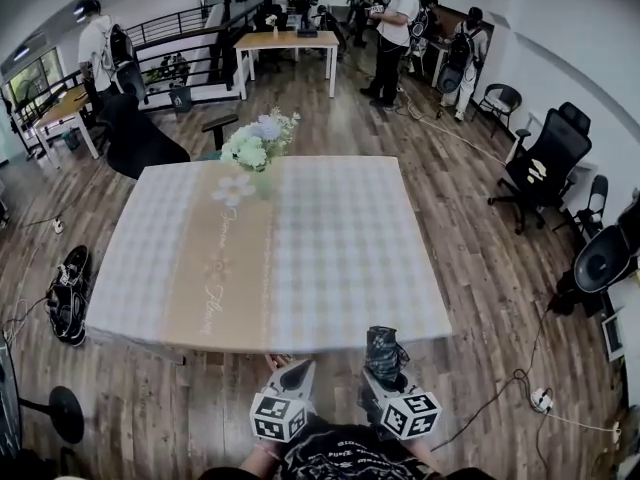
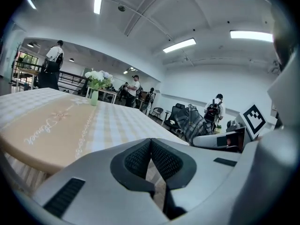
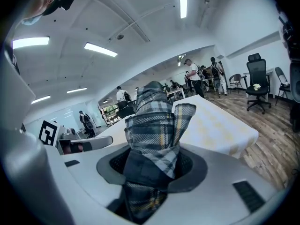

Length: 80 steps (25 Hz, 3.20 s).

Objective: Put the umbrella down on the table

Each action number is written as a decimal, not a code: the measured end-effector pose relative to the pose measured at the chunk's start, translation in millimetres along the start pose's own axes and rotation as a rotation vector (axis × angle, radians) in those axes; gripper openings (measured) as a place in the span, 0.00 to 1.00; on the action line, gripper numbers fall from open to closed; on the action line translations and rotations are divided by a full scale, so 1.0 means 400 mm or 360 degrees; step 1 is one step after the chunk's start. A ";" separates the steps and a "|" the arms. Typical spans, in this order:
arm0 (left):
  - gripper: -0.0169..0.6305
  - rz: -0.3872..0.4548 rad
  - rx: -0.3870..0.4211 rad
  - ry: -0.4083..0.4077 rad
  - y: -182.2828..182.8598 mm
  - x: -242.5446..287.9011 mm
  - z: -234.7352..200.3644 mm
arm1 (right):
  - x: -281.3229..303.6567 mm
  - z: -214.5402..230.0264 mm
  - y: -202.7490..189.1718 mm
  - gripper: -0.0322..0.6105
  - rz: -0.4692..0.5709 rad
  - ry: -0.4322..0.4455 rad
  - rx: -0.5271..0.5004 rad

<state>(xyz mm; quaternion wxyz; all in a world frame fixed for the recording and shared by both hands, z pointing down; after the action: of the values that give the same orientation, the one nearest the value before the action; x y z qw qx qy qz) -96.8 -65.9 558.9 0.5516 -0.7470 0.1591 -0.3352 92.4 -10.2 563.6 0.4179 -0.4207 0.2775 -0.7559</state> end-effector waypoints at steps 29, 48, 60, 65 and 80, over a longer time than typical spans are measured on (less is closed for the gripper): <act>0.06 -0.0019 -0.0126 0.0265 0.138 0.281 -0.261 | 0.344 0.162 0.236 0.36 -0.0074 0.0024 -0.0088; 0.06 0.0019 -0.0080 0.0518 0.197 0.406 -0.342 | 0.661 0.201 0.437 0.36 -0.0326 0.0225 -0.0463; 0.06 -0.0020 -0.0100 0.0611 0.188 0.423 -0.342 | 0.875 0.181 0.420 0.36 -0.0677 0.0336 -0.0748; 0.06 -0.0036 -0.0097 0.0617 0.192 0.416 -0.347 | 0.952 0.163 0.401 0.36 -0.0772 0.0327 -0.0820; 0.06 -0.0111 -0.0132 0.0622 0.161 0.422 -0.368 | 1.089 0.175 0.346 0.37 -0.1056 0.0280 -0.0815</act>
<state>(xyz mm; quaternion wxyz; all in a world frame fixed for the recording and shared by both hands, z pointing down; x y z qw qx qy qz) -65.4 -296.1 578.3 0.4671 -0.6949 0.2508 -0.4859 79.2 -460.5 667.4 0.0090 -0.5114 0.3404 -0.7890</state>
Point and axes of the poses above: the fingertips, and each gripper's own axes: x forward along the fingers, z to its right, y out of its top, the point moved 6 cm from there along -x, backward along the fingers, and after that the axes turned 9 degrees about x, right-handed, at the moved point
